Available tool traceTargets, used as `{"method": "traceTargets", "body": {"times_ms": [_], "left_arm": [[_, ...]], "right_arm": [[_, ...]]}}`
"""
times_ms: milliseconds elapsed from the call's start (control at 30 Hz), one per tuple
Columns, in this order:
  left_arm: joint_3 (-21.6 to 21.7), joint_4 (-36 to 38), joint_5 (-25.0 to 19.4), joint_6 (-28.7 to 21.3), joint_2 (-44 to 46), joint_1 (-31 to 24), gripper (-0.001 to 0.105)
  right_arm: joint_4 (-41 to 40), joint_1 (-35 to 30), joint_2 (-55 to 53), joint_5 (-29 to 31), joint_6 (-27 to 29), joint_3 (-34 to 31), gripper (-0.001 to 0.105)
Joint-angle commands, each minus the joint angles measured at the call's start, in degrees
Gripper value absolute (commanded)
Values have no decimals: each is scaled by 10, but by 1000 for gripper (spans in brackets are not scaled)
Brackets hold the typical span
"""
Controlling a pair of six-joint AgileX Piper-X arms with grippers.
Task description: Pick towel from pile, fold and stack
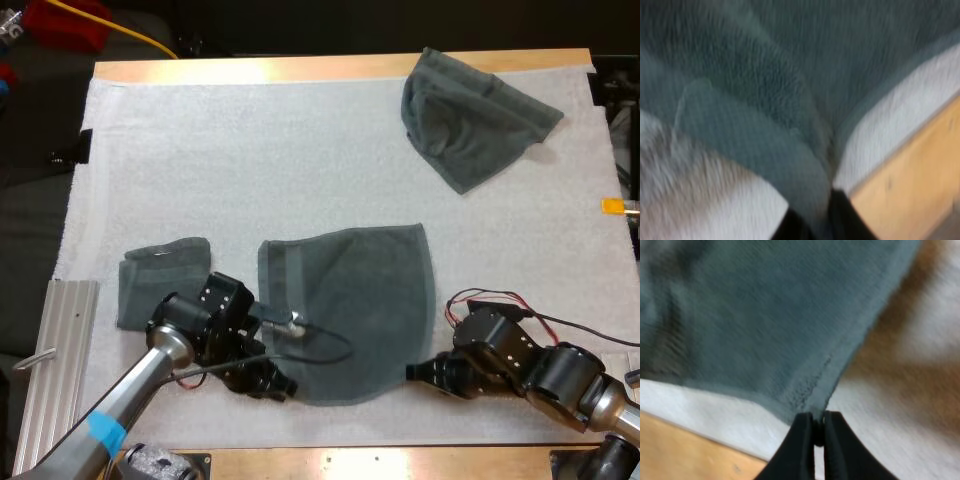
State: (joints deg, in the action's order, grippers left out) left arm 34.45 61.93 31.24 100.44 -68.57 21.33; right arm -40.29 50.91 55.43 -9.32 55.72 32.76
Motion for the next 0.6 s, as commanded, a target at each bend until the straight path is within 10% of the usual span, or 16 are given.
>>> {"method": "traceTargets", "body": {"times_ms": [0, 567], "left_arm": [[8, -13, 2, 12, -5, -9, 0], [165, -60, 88, 22, -186, -130, 0]], "right_arm": [[21, -7, -3, 0, -11, 6, 0], [265, -214, 149, -126, -43, 6, 0]]}}
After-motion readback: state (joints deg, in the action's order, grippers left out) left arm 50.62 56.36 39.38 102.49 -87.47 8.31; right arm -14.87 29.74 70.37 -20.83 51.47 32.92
